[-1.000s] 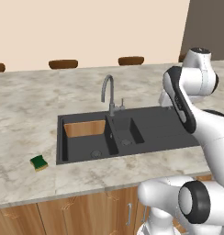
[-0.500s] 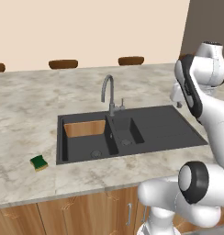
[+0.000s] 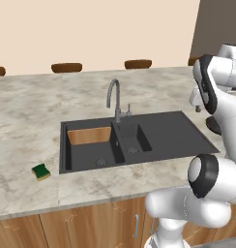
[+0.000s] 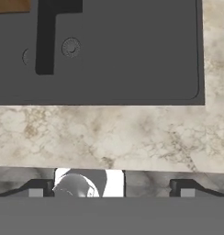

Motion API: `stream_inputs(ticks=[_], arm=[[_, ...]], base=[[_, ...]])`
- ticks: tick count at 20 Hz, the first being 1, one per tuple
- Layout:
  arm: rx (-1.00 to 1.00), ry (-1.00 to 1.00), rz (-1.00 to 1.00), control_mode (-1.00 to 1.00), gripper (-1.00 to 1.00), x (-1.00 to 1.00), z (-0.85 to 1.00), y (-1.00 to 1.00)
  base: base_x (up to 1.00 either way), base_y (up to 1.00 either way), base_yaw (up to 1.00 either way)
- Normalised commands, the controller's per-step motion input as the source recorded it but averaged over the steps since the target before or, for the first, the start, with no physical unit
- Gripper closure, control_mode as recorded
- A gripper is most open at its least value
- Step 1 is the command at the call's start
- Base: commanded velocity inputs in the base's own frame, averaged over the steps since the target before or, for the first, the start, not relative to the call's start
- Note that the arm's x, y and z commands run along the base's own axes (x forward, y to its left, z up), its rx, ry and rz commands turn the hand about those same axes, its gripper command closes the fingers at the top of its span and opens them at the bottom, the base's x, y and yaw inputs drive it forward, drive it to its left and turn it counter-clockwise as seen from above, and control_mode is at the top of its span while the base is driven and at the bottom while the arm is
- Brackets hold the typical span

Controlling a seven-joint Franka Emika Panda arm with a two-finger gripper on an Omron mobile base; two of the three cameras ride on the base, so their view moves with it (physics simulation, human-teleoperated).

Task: Pick the pan and sponge and place them into the sink. Then turn on the water.

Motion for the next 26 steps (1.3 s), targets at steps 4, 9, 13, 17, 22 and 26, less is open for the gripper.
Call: stream_inputs(ticks=[4, 9, 13, 17, 22, 26], arm=[[0.02, 0.0, 0.0, -1.0, -1.0, 0.1, -0.09, -0.39], [0.01, 0.03, 0.0, -1.0, -1.0, 0.12, -0.09, -0.39], [0.01, 0.05, 0.0, -1.0, -1.0, 0.1, -0.11, -0.43], [0.0, -0.04, 0.0, -1.0, -1.0, 0.01, -0.17, -0.39], [0.0, -0.07, 0.01, -1.0, -1.0, 0.02, -0.21, -0.35], [0.0, -0.03, 0.01, -1.0, -1.0, 0.11, -0.2, -0.3]], base=[[0.0, 0.0, 0.0], [0.0, 0.0, 0.0], [0.0, 0.0, 0.0], [0.0, 0.0, 0.0], [0.0, 0.0, 0.0], [0.0, 0.0, 0.0]])
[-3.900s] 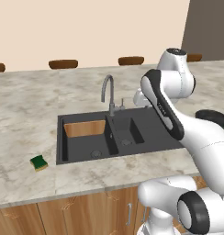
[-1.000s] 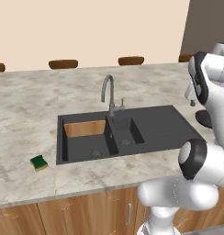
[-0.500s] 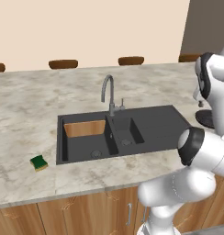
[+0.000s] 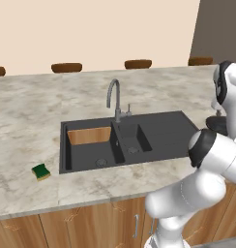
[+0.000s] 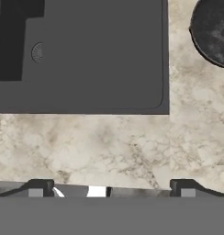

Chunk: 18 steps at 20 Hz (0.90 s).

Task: Pick the pan and sponge and place them into the sink. Then turn on the water.

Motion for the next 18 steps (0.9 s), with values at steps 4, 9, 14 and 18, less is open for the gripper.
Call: stream_inputs(ticks=[4, 9, 14, 18], arm=[[-0.02, 0.0, 0.0, -1.0, -1.0, 0.18, -0.2, -0.3], [-0.02, 0.0, 0.0, -1.0, -1.0, 0.16, -0.21, -0.36], [-0.01, 0.0, 0.0, -1.0, -1.0, 0.14, -0.25, -0.36], [-0.01, 0.0, 0.0, -1.0, -1.0, 0.16, -0.27, -0.33]], base=[[0.0, 0.0, 0.0], [0.0, 0.0, 0.0], [0.0, 0.0, 0.0], [0.0, 0.0, 0.0]])
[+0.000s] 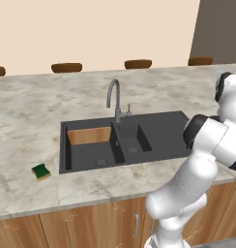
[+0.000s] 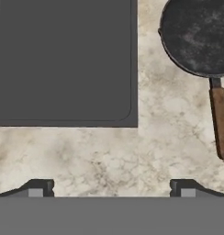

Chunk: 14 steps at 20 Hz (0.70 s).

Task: Pick the pan and sponge and place them into the sink. Then turn on the water.

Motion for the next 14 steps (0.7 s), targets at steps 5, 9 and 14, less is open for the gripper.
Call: stream_inputs(ticks=[5, 9, 14], arm=[[0.0, 0.0, 0.0, -1.0, -1.0, 0.14, -0.25, -0.34], [-0.01, 0.0, 0.0, -1.0, -1.0, 0.17, -0.25, -0.32], [0.0, 0.02, 0.01, -1.0, -1.0, 0.18, -0.2, -0.34]], base=[[0.0, 0.0, 0.0], [0.0, 0.0, 0.0], [0.0, 0.0, 0.0]])
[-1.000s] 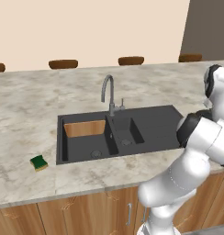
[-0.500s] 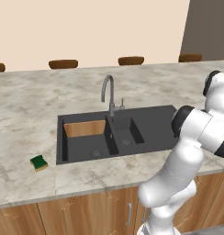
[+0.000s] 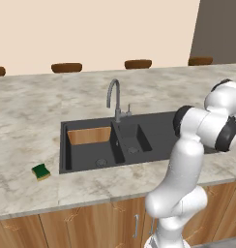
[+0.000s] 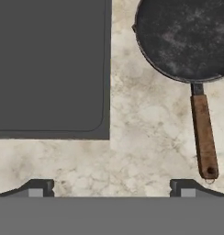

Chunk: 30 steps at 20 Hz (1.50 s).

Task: Pick the pan and sponge and place them into the sink. Then turn on the water.

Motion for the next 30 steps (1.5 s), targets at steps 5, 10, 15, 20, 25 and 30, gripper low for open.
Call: stream_inputs(ticks=[5, 10, 15, 20, 25, 30], arm=[[0.0, 0.06, 0.0, -1.0, -1.0, 0.08, -0.08, -0.3], [0.0, 0.06, 0.0, -1.0, -1.0, 0.09, -0.13, -0.22], [0.0, -0.02, 0.02, -1.0, -1.0, 0.04, -0.35, -0.13], [-0.01, -0.05, 0.05, -1.0, -1.0, 0.01, -0.44, -0.1], [-0.03, -0.04, 0.06, -1.0, -1.0, 0.05, -0.32, -0.16], [-0.02, -0.01, 0.07, -1.0, -1.0, 0.17, -0.24, -0.26]], base=[[0.0, 0.0, 0.0], [0.0, 0.0, 0.0], [0.0, 0.0, 0.0], [0.0, 0.0, 0.0], [0.0, 0.0, 0.0], [0.0, 0.0, 0.0]])
